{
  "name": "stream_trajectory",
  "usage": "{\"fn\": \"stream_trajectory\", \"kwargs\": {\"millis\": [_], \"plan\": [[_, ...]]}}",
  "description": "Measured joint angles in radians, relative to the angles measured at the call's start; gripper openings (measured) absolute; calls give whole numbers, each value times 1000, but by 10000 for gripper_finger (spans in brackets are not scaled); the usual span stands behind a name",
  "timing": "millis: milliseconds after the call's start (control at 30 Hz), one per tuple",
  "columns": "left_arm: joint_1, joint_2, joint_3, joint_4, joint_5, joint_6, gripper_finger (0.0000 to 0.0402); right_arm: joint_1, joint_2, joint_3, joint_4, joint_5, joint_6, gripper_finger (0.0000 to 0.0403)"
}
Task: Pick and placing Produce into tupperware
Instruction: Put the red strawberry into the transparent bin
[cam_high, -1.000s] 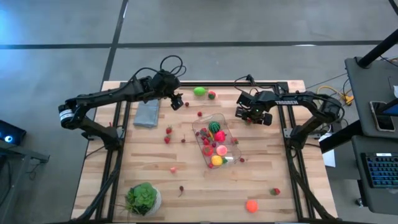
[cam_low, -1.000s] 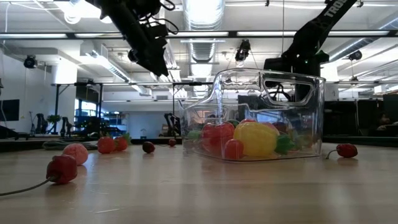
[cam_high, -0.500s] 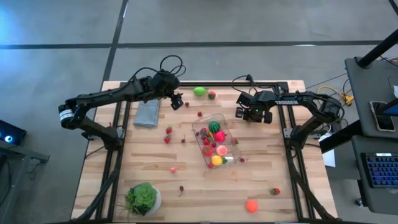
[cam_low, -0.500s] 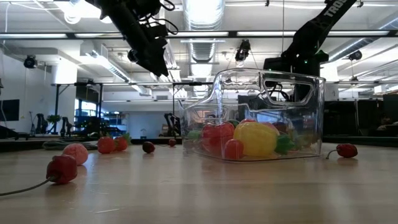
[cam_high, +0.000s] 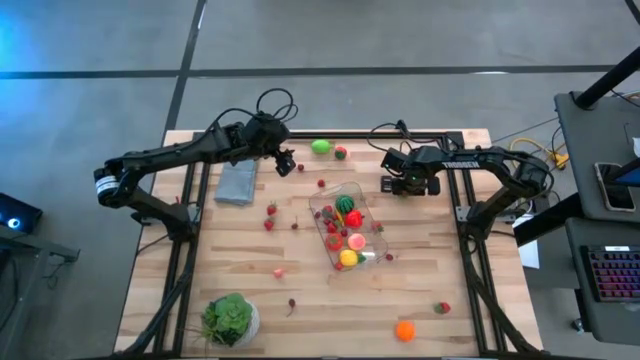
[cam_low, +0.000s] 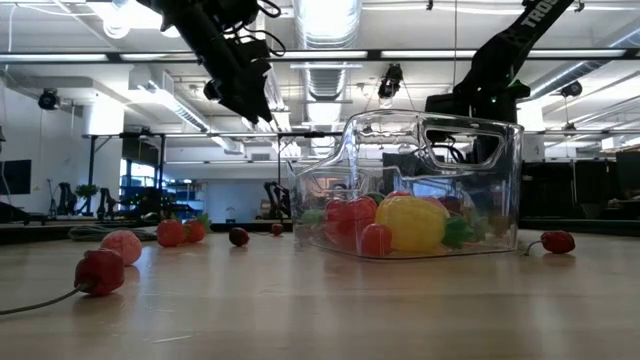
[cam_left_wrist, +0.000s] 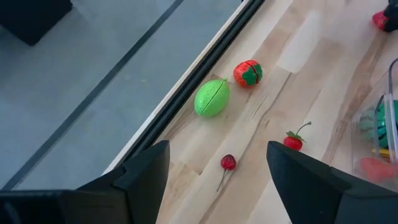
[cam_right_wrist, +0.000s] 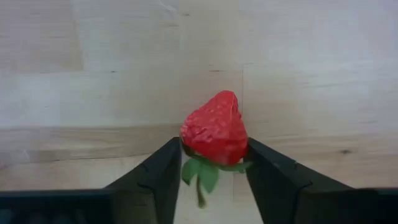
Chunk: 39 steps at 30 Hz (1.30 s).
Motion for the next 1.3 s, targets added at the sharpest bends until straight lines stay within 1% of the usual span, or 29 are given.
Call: {"fn": "stream_trajectory", "kwargs": {"millis": [200,300,400,500,733,867,1133,1300], "plan": [[0,0,0,0,0,0,254,-2,0,2,6,17,1,225],[0,0,0,0,0,0,254,-3,0,2,6,41,-1,241],[0,0,0,0,0,0,254,-4,0,2,10,49,-17,247],[0,0,0,0,-1,0,254,-4,0,2,12,63,-28,239],[0,0,0,1,-1,0,254,-4,0,2,21,62,-31,192],[0,0,0,0,-1,0,254,-4,0,2,21,47,-31,173],[0,0,0,0,-2,0,254,-4,-1,2,20,35,-32,153],[0,0,0,0,-2,-1,254,0,-20,16,17,29,-64,151]]}}
